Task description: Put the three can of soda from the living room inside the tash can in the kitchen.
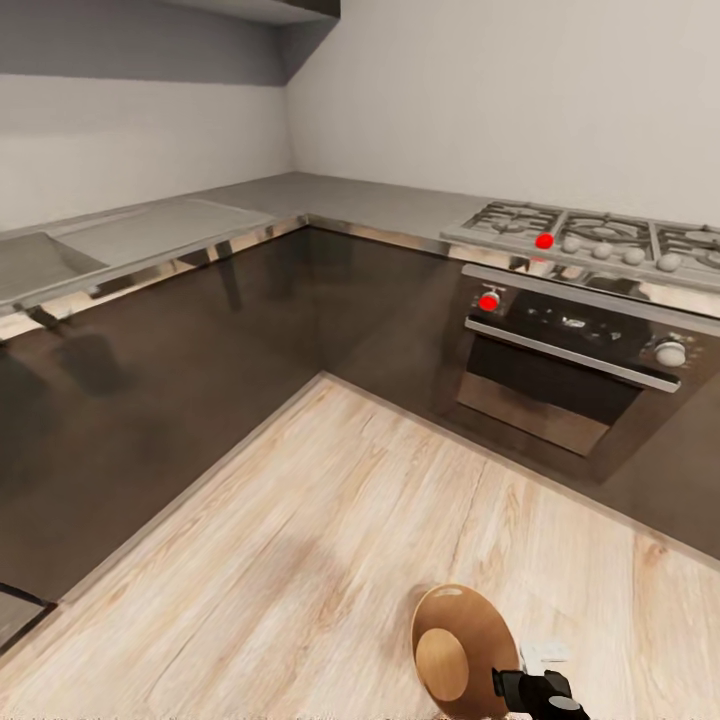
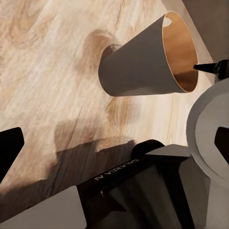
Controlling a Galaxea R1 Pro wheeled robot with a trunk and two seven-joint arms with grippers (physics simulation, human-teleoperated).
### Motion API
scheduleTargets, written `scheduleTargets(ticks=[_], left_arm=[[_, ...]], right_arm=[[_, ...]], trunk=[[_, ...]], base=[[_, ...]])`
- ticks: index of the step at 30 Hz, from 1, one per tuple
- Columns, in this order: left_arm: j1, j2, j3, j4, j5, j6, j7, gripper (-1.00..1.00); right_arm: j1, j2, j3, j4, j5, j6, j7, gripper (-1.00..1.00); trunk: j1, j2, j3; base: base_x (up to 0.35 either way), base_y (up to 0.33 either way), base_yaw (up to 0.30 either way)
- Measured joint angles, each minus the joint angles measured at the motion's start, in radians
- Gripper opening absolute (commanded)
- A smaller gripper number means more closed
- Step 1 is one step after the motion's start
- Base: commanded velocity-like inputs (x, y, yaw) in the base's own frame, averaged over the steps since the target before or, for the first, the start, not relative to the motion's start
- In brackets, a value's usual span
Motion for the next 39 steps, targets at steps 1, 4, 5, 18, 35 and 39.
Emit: scheduleTargets(ticks=[1, 4, 5, 18, 35, 39], left_arm=[[0.000, 0.000, 0.000, 0.000, 0.000, 0.000, 0.000, 1.00], [0.000, 0.000, 0.000, 0.000, 0.000, 0.000, 0.000, 1.00], [0.000, 0.000, 0.000, 0.000, 0.000, 0.000, 0.000, 1.00], [0.000, 0.000, 0.000, 0.000, 0.000, 0.000, 0.000, 1.00], [0.001, 0.000, 0.000, 0.000, 0.000, 0.000, 0.000, 1.00], [0.000, 0.000, 0.000, 0.000, 0.000, 0.000, 0.000, 1.00]], right_arm=[[0.000, 0.000, 0.000, 0.000, 0.000, 0.000, 0.000, 1.00], [0.000, 0.000, 0.000, 0.000, 0.000, 0.000, 0.000, 1.00], [0.000, 0.000, 0.000, 0.000, 0.000, 0.000, 0.000, 1.00], [0.000, 0.000, 0.000, 0.000, 0.000, 0.000, 0.000, 1.00], [0.000, 0.000, 0.000, 0.000, 0.000, -0.001, 0.001, 1.00], [0.000, 0.000, 0.000, 0.000, 0.000, -0.001, 0.000, 1.00]], trunk=[[0.004, -0.007, -0.005], [0.015, -0.028, -0.019], [0.019, -0.035, -0.024], [0.065, -0.119, -0.082], [0.069, -0.126, -0.103], [0.069, -0.126, -0.108]], base=[[0.000, 0.000, 0.000], [0.000, 0.000, 0.000], [0.000, 0.000, 0.000], [0.000, 0.000, 0.000], [0.000, 0.000, 0.000], [0.000, 0.000, 0.000]])
